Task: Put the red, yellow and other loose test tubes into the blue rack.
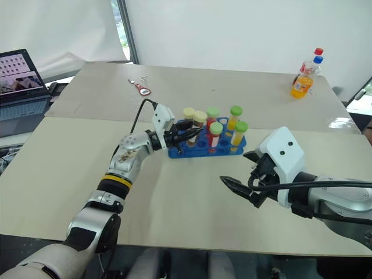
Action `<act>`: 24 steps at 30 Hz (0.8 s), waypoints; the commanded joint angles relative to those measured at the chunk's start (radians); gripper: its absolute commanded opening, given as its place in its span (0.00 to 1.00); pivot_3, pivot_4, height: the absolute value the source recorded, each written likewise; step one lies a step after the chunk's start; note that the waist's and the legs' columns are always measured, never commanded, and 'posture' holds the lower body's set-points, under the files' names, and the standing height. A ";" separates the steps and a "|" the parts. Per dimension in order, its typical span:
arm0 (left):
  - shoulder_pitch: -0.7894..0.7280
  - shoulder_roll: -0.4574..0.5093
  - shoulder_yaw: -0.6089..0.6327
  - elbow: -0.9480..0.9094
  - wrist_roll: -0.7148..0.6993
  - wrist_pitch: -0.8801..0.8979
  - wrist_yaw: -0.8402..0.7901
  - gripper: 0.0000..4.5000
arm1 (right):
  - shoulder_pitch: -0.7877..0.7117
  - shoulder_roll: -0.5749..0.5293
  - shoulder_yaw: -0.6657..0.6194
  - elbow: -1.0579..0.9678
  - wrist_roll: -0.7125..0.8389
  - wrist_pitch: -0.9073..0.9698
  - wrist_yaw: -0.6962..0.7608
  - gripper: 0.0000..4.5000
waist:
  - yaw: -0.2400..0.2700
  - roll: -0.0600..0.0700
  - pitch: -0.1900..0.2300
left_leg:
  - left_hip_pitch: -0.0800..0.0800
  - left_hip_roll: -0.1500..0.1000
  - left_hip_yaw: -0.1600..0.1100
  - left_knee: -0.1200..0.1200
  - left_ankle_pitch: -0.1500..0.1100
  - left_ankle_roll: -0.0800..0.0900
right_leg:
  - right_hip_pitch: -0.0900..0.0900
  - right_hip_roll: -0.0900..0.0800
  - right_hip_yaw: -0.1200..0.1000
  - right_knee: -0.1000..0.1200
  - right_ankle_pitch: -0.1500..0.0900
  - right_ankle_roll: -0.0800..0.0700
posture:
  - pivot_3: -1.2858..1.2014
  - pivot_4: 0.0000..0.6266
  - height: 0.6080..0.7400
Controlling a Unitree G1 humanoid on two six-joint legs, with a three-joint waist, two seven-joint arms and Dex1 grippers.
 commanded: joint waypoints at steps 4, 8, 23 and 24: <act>-0.001 -0.009 -0.001 0.016 0.027 -0.049 0.045 0.19 | -0.003 -0.009 -0.025 0.001 -0.008 -0.044 -0.019 1.00 | 0.000 0.000 0.000 | 0.000 0.000 0.000 0.000 0.000 0.000 | 0.000 0.000 0.000 0.000 0.000 0.000 | 0.52 0.24 1.00; 0.029 -0.034 0.004 0.026 0.032 -0.110 0.080 0.19 | 0.002 -0.004 -0.021 -0.002 -0.027 -0.055 -0.032 1.00 | 0.001 0.000 0.000 | 0.000 0.000 0.000 0.000 0.000 0.000 | 0.000 0.000 0.000 0.000 0.000 0.000 | 0.52 0.24 1.00; 0.140 0.033 0.000 -0.081 0.021 -0.129 0.065 0.81 | 0.008 0.013 0.003 0.030 -0.089 -0.084 -0.004 1.00 | -0.004 0.000 0.000 | 0.001 0.000 0.000 -0.001 0.000 0.000 | 0.000 0.000 0.000 0.000 0.000 0.000 | 0.52 0.24 1.00; 0.152 0.066 -0.005 -0.112 0.025 -0.110 0.043 0.93 | 0.017 0.005 -0.007 0.041 -0.111 -0.087 0.026 1.00 | -0.004 0.000 0.000 | 0.001 0.001 0.000 -0.001 0.000 0.000 | 0.000 0.000 0.000 0.000 0.000 0.000 | 0.52 0.24 1.00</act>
